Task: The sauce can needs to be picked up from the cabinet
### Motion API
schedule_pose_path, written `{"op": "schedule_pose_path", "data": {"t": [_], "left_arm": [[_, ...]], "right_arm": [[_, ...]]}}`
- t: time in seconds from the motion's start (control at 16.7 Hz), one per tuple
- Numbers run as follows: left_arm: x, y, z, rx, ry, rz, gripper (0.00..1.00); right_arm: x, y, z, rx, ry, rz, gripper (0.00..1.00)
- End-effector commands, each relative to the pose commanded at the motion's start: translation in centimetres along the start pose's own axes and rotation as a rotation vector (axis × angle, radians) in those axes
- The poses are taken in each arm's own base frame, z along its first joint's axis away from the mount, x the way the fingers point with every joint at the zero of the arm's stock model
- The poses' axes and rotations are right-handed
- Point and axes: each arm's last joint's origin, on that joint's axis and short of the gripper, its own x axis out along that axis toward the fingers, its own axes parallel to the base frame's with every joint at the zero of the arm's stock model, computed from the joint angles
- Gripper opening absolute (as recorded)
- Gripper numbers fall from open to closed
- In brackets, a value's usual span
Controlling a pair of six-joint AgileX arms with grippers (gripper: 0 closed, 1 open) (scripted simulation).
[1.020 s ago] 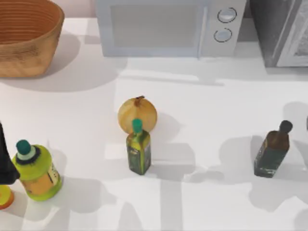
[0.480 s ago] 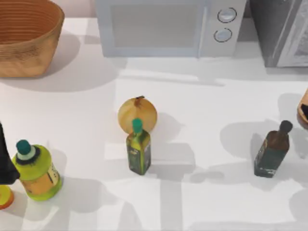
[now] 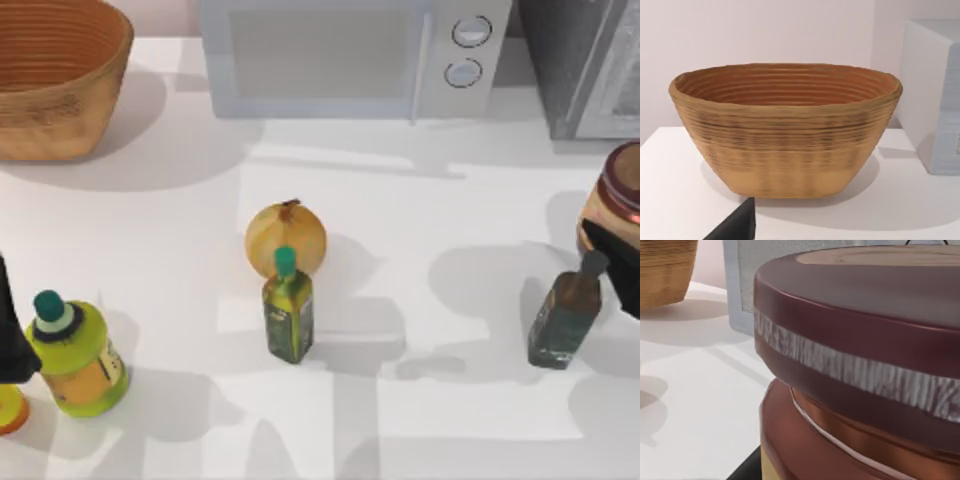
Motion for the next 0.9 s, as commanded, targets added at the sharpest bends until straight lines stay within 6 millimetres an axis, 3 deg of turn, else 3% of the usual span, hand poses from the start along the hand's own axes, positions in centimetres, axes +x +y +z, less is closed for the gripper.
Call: {"op": "schedule_pose_path", "data": {"t": [0.06, 0.84, 0.9], "left_arm": [[0.0, 0.0, 0.0, 0.0, 0.0, 0.0, 1.0], [0.0, 0.0, 0.0, 0.0, 0.0, 0.0, 1.0], [0.0, 0.0, 0.0, 0.0, 0.0, 0.0, 1.0]], "right_arm": [[0.0, 0.0, 0.0, 0.0, 0.0, 0.0, 0.0], [0.0, 0.0, 0.0, 0.0, 0.0, 0.0, 0.98], [0.0, 0.0, 0.0, 0.0, 0.0, 0.0, 1.0]]}}
